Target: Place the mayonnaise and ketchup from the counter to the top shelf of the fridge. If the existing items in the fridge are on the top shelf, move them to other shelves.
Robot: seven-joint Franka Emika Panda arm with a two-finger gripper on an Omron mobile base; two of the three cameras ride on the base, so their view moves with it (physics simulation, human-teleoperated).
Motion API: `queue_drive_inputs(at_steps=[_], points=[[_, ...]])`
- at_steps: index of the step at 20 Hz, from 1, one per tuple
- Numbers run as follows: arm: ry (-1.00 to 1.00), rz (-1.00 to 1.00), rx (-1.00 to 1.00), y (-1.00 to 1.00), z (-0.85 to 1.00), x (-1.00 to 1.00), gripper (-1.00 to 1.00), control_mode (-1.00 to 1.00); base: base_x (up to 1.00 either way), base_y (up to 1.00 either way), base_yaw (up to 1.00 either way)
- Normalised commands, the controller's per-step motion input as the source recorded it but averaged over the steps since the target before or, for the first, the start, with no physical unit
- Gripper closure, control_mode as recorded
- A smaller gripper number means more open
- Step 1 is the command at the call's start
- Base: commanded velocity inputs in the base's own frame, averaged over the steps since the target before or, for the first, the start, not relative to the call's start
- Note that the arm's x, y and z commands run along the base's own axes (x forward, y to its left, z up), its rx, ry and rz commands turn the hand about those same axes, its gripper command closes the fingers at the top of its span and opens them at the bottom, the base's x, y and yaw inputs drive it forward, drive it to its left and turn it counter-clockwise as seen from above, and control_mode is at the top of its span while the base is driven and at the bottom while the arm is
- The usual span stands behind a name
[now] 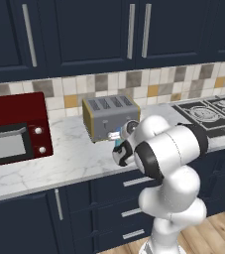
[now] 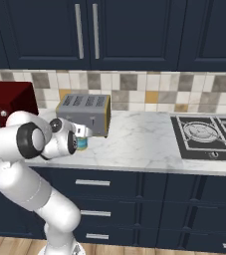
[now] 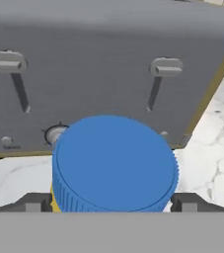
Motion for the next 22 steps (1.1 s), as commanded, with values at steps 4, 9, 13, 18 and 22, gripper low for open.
queue_drive_inputs(at_steps=[4,9,13,18,22], points=[[-0.15,0.00,0.00,0.05,0.55,-0.34,1.00,-1.00,0.00,0.00,0.00],[-0.12,0.00,0.00,0.04,0.83,-0.59,1.00,-1.00,0.00,0.00,0.00],[-0.06,0.00,0.00,0.03,1.00,-0.88,1.00,-1.00,0.00,0.00,0.00],[0.00,0.00,0.00,0.06,1.00,-1.00,1.00,-1.00,0.00,0.00,0.00],[0.01,0.00,0.00,0.03,1.00,-1.00,1.00,-1.00,0.00,0.00,0.00]])
